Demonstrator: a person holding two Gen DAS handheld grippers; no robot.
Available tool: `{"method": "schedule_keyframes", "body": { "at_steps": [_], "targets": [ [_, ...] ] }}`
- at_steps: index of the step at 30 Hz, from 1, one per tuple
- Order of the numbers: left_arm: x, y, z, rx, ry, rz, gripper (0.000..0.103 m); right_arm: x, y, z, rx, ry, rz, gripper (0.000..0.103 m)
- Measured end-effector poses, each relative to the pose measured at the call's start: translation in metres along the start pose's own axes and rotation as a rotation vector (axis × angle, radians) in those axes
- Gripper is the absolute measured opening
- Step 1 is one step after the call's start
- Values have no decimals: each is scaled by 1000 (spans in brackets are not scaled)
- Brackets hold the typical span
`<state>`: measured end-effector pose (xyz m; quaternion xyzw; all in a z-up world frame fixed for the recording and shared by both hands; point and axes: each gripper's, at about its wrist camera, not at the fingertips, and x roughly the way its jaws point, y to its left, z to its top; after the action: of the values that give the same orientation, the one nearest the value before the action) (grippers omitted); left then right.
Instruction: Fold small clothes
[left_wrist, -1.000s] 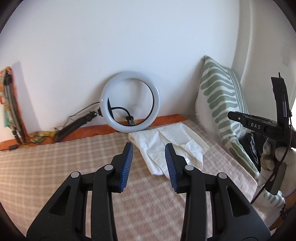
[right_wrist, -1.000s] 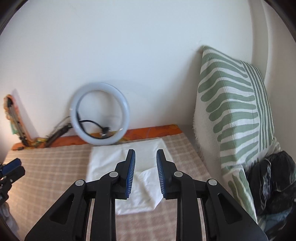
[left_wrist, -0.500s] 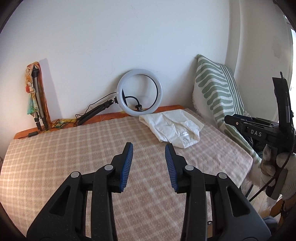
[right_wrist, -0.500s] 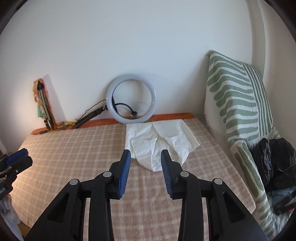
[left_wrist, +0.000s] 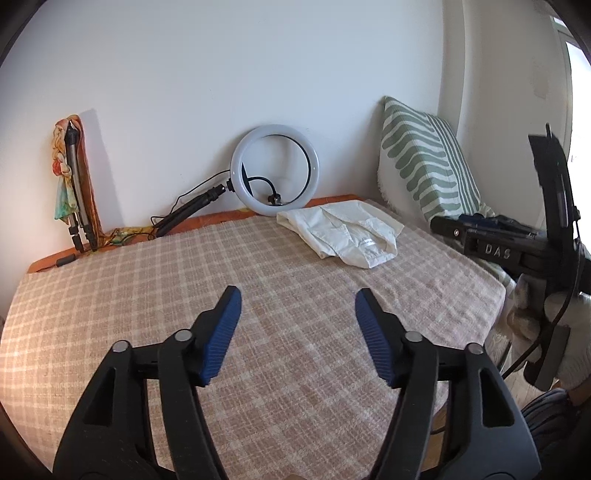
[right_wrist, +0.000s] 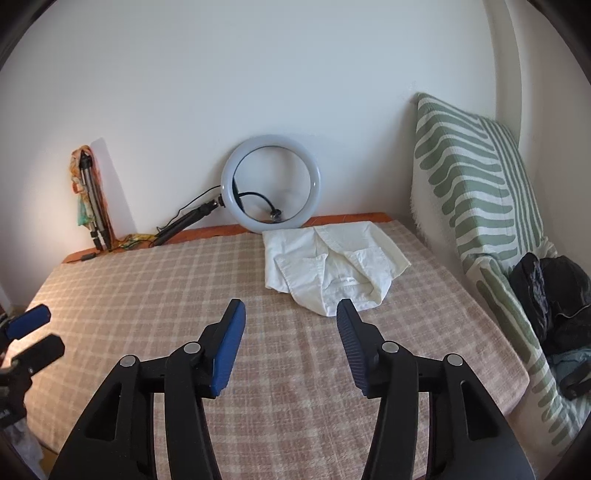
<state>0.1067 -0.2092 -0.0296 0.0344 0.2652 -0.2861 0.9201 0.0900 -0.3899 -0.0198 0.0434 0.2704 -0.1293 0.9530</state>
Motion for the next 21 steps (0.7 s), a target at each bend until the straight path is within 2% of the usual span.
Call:
{"method": "schedule_keyframes", "body": {
  "at_steps": [1, 4, 7, 11, 17, 21],
  "targets": [
    [-1, 0, -2, 6, -3, 5, 72, -1, 0, -1, 5, -10, -10, 69],
    [-2, 0, -5, 11, 1, 9, 78, -5, -1, -1, 22, -29, -13, 79],
    [-7, -2, -6, 21, -11, 27, 86, -7, 1, 0, 17, -46, -30, 80],
    [-15, 0, -4, 22, -44, 54, 102, -7, 2, 1, 23, -54, -40, 81],
    [-16, 7, 0, -2, -32, 133, 103, -8, 3, 0, 28, -56, -39, 81],
    [-11, 14, -1, -29, 7, 134, 103, -9, 7, 0, 19, -62, -38, 82]
  ]
}}
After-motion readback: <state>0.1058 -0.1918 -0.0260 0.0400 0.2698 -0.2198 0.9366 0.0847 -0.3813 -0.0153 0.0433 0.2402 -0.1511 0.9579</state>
